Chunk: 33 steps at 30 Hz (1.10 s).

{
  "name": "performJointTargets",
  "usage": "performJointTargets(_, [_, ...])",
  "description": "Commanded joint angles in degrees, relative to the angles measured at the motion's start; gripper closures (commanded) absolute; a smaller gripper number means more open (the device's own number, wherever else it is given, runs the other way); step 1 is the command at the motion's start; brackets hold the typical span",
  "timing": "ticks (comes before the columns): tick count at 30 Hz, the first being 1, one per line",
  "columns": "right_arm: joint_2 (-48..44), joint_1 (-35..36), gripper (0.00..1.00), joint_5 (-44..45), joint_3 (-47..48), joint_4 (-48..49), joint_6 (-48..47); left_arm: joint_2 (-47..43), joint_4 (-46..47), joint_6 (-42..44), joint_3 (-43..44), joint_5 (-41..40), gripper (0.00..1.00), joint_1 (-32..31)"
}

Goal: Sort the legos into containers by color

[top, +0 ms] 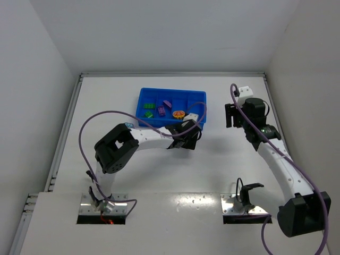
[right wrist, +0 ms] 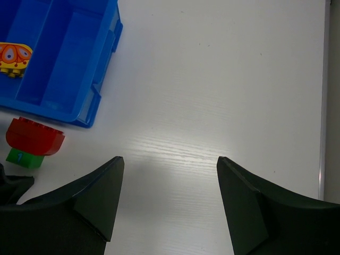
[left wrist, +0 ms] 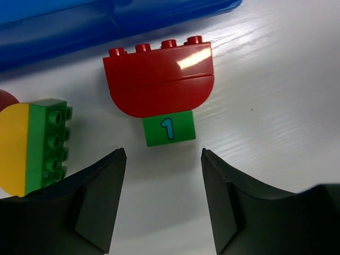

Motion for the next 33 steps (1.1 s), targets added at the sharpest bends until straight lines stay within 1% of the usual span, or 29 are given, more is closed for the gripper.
performJointTargets(1, [0.0, -0.9, 0.28, -1.7, 0.5, 0.8, 0.8, 0.6, 1.4, -0.8, 1.8, -0.2, 0.35, 1.6])
performJointTargets(2, [0.0, -0.9, 0.28, -2.3, 0.5, 0.8, 1.3, 0.6, 2.0, -0.8, 1.8, -0.2, 0.37, 1.7])
performJointTargets(8, [0.0, -1.4, 0.28, -3.4, 0.0, 0.3, 1.3, 2.2, 2.6, -1.4, 3.0, -0.2, 0.37, 2.7])
performJointTargets(18, [0.0, -1.9, 0.28, -4.5, -0.5, 0.3, 1.3, 3.2, 3.8, -1.9, 5.3, 3.1, 0.38, 2.7])
performJointTargets(24, [0.0, -1.9, 0.28, -5.6, -1.1, 0.3, 1.8, 3.2, 3.8, -2.5, 5.8, 0.3, 0.38, 2.2])
performJointTargets(29, [0.0, -1.9, 0.28, -6.2, -1.1, 0.3, 1.8, 5.1, 3.8, -2.5, 6.9, -1.8, 0.38, 2.2])
performJointTargets(33, [0.0, -1.9, 0.28, -6.7, -1.6, 0.3, 1.8, 5.8, 3.3, -2.5, 8.6, -2.4, 0.47, 2.2])
